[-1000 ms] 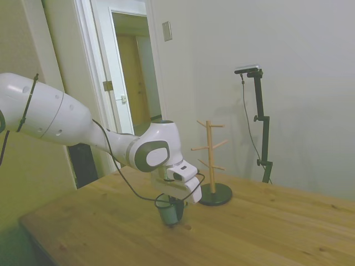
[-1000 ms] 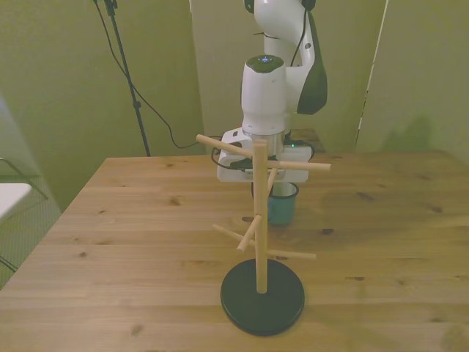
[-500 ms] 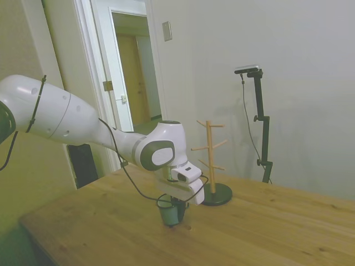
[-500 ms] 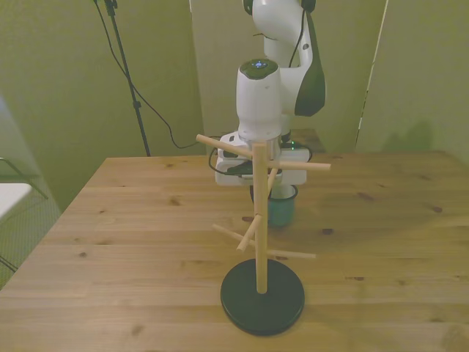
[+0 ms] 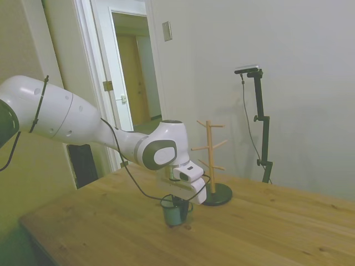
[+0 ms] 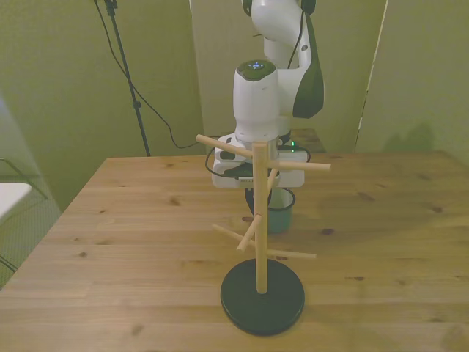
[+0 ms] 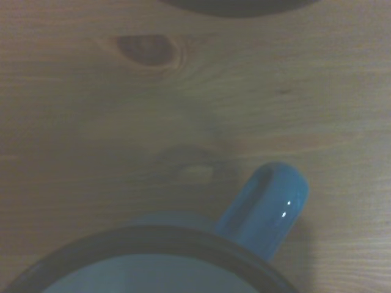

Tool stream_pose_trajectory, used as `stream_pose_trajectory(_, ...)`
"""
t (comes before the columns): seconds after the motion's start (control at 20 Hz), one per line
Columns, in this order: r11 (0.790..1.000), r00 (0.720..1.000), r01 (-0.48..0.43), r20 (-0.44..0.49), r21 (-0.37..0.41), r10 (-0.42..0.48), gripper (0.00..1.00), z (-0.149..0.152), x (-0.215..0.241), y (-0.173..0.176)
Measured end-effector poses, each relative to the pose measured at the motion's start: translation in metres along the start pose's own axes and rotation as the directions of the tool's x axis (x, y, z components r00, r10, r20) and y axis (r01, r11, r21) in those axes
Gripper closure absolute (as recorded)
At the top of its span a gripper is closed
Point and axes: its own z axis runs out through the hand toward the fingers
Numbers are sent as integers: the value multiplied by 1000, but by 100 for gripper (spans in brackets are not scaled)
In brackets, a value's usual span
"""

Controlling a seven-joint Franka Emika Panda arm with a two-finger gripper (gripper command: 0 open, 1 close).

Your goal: Unload the mug

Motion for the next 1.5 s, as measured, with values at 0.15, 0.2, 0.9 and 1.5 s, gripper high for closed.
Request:
stream_pose_trajectory(0.15,1000,1000,0,-1,1,0,0,-1,0,0)
stream_pose_trajectory(0.2,1000,1000,0,-1,1,0,0,-1,0,0)
stream_pose_trajectory(0.9,999,997,23,-79,42,-20,0,-56,-28,2)
stream_pose_trajectory(1.5,988,979,144,-156,49,-135,0,-95,-161,27)
